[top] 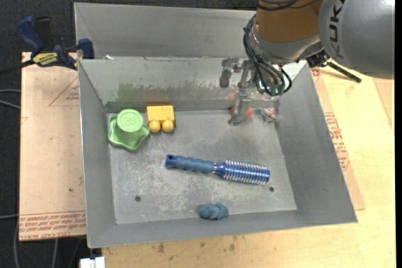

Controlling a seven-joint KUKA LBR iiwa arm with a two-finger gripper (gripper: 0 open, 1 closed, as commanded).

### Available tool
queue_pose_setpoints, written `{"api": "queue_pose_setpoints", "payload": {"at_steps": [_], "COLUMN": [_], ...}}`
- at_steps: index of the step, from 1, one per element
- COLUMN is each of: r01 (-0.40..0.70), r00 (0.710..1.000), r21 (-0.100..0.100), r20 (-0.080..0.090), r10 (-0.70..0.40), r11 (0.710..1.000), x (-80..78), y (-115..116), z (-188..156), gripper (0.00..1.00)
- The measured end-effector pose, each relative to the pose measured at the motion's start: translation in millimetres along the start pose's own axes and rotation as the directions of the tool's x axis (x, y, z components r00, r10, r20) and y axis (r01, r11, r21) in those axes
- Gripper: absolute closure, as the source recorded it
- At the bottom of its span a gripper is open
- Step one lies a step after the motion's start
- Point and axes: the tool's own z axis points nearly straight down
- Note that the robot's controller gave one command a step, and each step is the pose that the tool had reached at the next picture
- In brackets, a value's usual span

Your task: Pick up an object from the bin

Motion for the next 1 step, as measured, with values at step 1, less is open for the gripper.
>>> {"api": "queue_pose_setpoints", "payload": {"at_steps": [1], "r01": [0.197], "r00": [0.98], "r21": [0.0], "r20": [-0.004], "r10": [-0.197], "r11": [0.98], "x": [110.1], "y": [-65.1], "z": [137.9], "gripper": [0.0]}}
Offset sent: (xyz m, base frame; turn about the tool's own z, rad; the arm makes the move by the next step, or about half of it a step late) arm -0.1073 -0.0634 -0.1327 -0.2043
